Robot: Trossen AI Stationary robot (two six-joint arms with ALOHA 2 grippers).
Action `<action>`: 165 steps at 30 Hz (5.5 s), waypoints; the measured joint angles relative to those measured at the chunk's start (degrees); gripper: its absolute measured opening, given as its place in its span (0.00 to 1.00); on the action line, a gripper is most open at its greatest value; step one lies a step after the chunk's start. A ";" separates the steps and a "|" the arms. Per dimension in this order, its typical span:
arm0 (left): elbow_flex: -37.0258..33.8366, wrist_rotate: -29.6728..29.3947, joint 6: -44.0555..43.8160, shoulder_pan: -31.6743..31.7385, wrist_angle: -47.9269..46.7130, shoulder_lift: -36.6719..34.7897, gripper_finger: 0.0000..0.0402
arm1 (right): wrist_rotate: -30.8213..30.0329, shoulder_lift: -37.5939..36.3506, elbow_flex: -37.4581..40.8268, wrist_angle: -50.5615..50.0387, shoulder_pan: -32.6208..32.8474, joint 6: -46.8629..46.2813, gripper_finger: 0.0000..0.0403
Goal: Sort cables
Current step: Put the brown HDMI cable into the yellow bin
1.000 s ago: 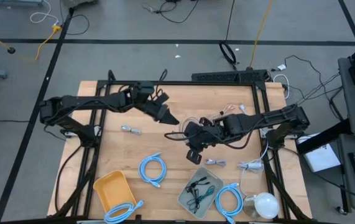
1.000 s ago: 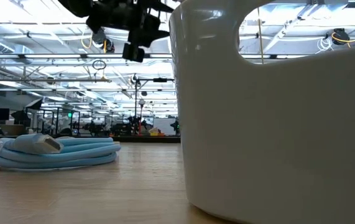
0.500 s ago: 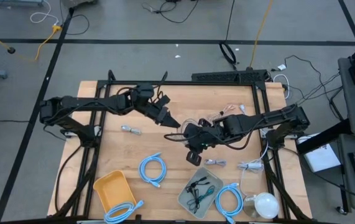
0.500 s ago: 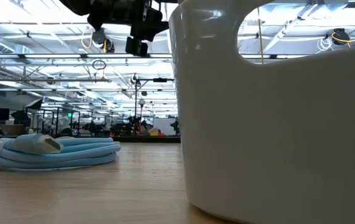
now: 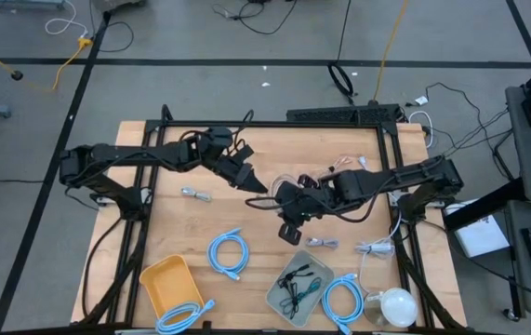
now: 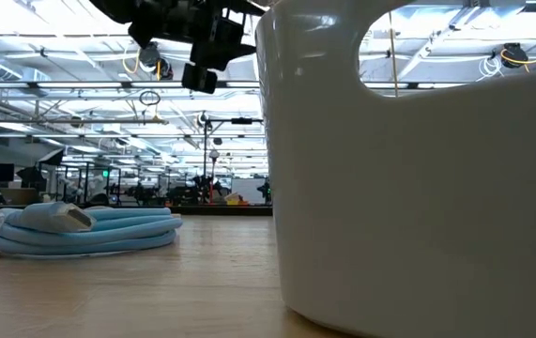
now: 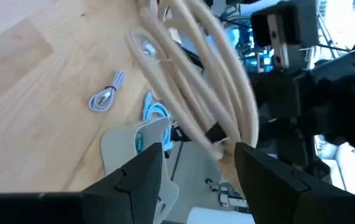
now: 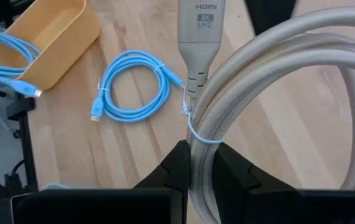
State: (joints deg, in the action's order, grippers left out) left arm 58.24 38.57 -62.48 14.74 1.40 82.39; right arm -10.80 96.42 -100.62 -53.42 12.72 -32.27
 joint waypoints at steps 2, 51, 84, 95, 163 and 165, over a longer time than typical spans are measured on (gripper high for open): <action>0.00 -0.71 -0.25 0.12 0.65 0.00 0.52 | 0.13 0.00 0.00 0.00 0.11 -0.02 0.09; 0.22 7.27 -7.38 -1.90 20.60 3.16 0.12 | 1.50 -0.45 0.11 15.21 0.44 5.16 0.33; 0.02 -43.41 -1.01 -55.69 -44.12 -20.18 0.10 | -4.66 -14.12 5.06 1.80 10.59 2.84 0.28; 0.02 -53.11 -18.41 -71.13 -42.81 -12.50 0.10 | -3.71 -17.32 14.25 18.34 8.19 0.04 0.28; 7.98 -57.72 0.67 -86.74 -53.98 -5.11 0.09 | 2.30 -17.02 38.24 62.13 2.74 -17.03 0.28; 7.98 -58.03 5.99 -86.34 -53.81 -3.82 0.09 | 3.52 -17.02 38.86 64.15 2.55 -17.37 0.28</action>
State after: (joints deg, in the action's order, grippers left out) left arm 66.22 -19.46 -56.49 -71.60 -52.41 78.57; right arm -7.28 79.40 -61.75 10.72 15.27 -49.64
